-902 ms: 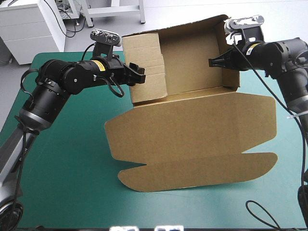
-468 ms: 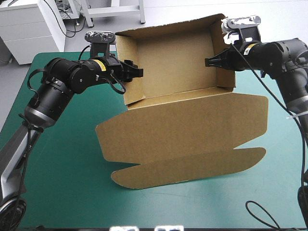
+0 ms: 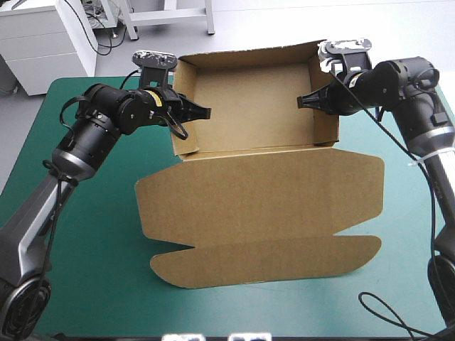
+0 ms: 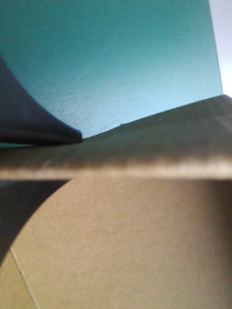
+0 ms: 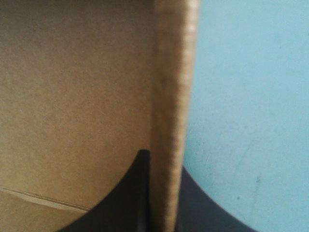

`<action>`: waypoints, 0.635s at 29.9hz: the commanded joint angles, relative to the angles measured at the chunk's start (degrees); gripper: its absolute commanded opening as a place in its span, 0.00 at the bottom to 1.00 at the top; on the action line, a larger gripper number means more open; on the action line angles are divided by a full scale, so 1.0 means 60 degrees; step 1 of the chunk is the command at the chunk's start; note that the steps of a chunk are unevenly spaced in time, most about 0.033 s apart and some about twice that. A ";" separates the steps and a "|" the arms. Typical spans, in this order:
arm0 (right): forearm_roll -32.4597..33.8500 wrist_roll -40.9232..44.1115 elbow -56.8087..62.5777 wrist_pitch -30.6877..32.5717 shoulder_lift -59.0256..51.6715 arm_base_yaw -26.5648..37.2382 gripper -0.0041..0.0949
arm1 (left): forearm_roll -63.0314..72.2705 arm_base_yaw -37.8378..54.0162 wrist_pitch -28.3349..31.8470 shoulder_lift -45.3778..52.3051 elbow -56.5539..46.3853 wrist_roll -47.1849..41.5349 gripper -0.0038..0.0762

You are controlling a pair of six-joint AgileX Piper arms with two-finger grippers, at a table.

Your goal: Fold the box

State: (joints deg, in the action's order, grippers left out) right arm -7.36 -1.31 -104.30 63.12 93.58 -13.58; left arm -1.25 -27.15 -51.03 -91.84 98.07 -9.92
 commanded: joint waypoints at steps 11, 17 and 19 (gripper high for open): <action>-0.0102 -0.0266 -0.0291 0.1190 0.1661 0.0001 0.03 | 0.0208 -0.0099 -0.1556 -0.2090 0.1668 0.1388 0.04; -0.0120 -0.0167 -0.0291 0.1375 0.2296 0.0001 0.03 | -0.0034 -0.0099 -0.2294 -0.2965 0.2002 0.1743 0.04; -0.0118 -0.0020 -0.0291 0.1375 0.2472 0.0001 0.03 | -0.0162 -0.0099 -0.2489 -0.3168 0.2002 0.1743 0.04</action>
State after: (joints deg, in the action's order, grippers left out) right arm -6.78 0.38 -104.30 70.96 110.23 -13.58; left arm -1.75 -27.12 -65.80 -112.72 107.93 -4.23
